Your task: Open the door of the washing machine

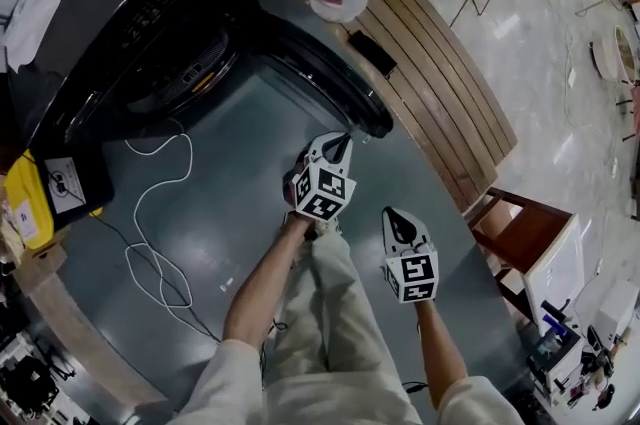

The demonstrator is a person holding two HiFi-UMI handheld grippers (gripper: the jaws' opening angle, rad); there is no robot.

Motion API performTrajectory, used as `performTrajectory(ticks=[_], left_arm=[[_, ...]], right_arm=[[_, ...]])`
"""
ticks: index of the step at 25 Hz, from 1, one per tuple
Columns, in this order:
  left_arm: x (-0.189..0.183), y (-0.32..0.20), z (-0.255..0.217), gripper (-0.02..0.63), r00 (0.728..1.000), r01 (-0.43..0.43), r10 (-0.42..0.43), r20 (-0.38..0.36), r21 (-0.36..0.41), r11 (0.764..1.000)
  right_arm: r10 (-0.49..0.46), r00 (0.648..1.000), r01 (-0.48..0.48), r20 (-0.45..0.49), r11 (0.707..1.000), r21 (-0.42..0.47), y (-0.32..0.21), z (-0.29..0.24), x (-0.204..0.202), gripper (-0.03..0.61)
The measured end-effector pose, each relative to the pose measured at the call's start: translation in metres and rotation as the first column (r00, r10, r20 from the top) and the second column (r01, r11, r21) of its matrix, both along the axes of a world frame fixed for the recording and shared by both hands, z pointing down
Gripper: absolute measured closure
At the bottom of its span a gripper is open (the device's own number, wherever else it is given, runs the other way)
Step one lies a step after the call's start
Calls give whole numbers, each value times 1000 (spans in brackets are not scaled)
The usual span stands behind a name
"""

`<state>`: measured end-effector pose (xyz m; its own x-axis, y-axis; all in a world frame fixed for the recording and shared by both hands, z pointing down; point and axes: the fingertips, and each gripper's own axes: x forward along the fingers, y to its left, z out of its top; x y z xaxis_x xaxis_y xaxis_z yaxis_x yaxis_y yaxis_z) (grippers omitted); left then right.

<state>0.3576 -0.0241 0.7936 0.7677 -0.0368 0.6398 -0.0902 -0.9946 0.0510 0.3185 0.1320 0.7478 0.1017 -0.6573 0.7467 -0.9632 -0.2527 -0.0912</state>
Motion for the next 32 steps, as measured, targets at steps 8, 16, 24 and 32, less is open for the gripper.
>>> performTrajectory(ticks=[8,16,24,32], left_arm=[[-87,-22,-50,606,982,182,-183,-49,-37,983],[-206,-64,-111,606,896,428,-431,-107,-53,902],[-315,-86,-163,606,789,603,-600,-131,-28,798],[-386,-96,-229,606,710,695,-684,-167,11,719]], right_arm=[[-121,993,121,-5,991,61,-44,-25,-26,580],[-268,963,269,-22,957,113,-102,-54,-74,580],[-397,917,398,-39,902,165,-154,-97,-133,580],[-453,888,460,-84,858,228,-187,-164,-166,580]])
